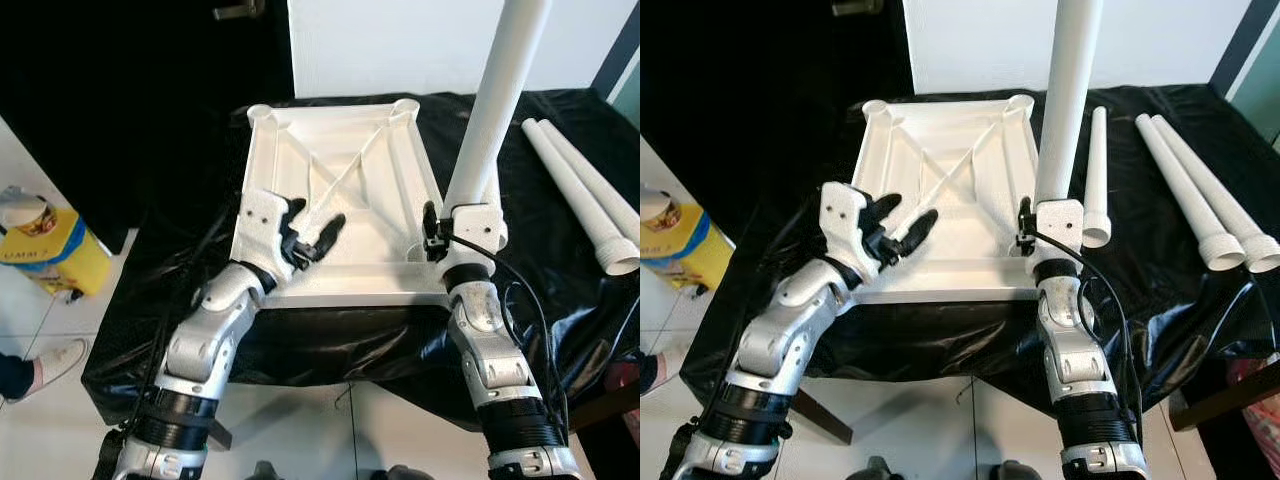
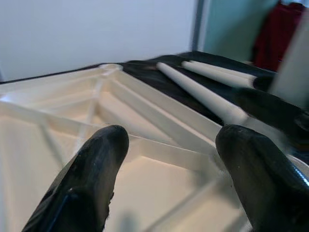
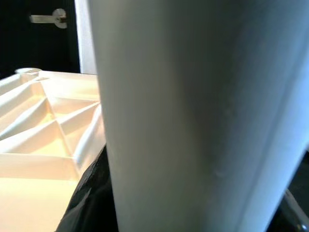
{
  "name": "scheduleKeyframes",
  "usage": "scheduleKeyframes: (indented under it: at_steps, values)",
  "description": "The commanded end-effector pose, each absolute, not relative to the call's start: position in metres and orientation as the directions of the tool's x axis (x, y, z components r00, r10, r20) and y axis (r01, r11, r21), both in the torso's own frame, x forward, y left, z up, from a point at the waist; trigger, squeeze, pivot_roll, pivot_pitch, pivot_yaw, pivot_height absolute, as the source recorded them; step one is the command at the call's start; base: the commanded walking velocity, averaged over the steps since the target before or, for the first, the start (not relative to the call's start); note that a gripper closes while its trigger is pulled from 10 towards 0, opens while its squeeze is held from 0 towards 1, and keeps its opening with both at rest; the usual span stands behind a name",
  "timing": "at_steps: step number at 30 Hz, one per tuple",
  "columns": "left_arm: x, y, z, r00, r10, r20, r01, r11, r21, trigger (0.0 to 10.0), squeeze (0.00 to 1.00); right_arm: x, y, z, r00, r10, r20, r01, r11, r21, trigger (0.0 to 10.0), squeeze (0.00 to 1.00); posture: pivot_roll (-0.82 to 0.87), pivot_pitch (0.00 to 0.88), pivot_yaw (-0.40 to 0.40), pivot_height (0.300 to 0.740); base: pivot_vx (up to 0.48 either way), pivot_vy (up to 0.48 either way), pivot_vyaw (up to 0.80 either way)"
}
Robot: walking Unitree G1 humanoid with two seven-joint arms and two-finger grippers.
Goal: Building children table
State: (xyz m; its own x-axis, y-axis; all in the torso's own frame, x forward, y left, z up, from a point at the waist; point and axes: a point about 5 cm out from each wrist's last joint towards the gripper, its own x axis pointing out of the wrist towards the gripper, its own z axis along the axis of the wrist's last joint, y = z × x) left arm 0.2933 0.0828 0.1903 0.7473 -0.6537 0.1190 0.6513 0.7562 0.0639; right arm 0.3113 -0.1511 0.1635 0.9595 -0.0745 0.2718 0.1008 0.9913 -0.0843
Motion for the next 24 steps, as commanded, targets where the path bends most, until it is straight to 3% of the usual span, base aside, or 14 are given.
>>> scheduleKeyframes:
  at_steps: [1, 10, 15, 21, 24]
  values:
    - [0.288, 0.078, 0.188, 0.702, -0.706, 0.099, 0.698, 0.709, 0.101, 10.0, 0.00, 0.311, -0.157, 0.161, 0.961, -0.104, 0.255, 0.128, 0.989, -0.080, 10.0, 0.00, 0.02, 0.090, 0.023, 0.740, 0.000, 0.000, 0.00]
    - [0.280, 0.071, 0.178, 0.635, -0.771, 0.043, 0.759, 0.633, 0.152, 10.0, 0.00, 0.309, -0.165, 0.159, 0.958, -0.131, 0.254, 0.151, 0.987, -0.062, 10.0, 0.00, 0.02, 0.099, 0.027, 0.740, 0.000, 0.000, 0.00]
    - [0.288, 0.066, 0.151, 0.648, -0.751, -0.128, 0.756, 0.613, 0.229, 10.0, 0.00, 0.308, -0.169, 0.162, 0.951, -0.155, 0.266, 0.170, 0.985, -0.035, 10.0, 0.00, 0.02, 0.102, 0.033, 0.740, 0.000, 0.000, 0.00]
    - [0.292, 0.063, 0.144, 0.642, -0.747, -0.172, 0.765, 0.606, 0.219, 10.0, 0.00, 0.308, -0.170, 0.163, 0.951, -0.161, 0.264, 0.177, 0.984, -0.035, 10.0, 0.00, 0.01, 0.106, 0.036, 0.740, 0.000, 0.000, 0.00]
    - [0.291, 0.055, 0.137, 0.600, -0.770, -0.217, 0.798, 0.557, 0.230, 10.0, 0.00, 0.308, -0.171, 0.162, 0.951, -0.166, 0.261, 0.181, 0.983, -0.035, 10.0, 0.00, 0.01, 0.106, 0.037, 0.740, 0.000, 0.000, 0.00]
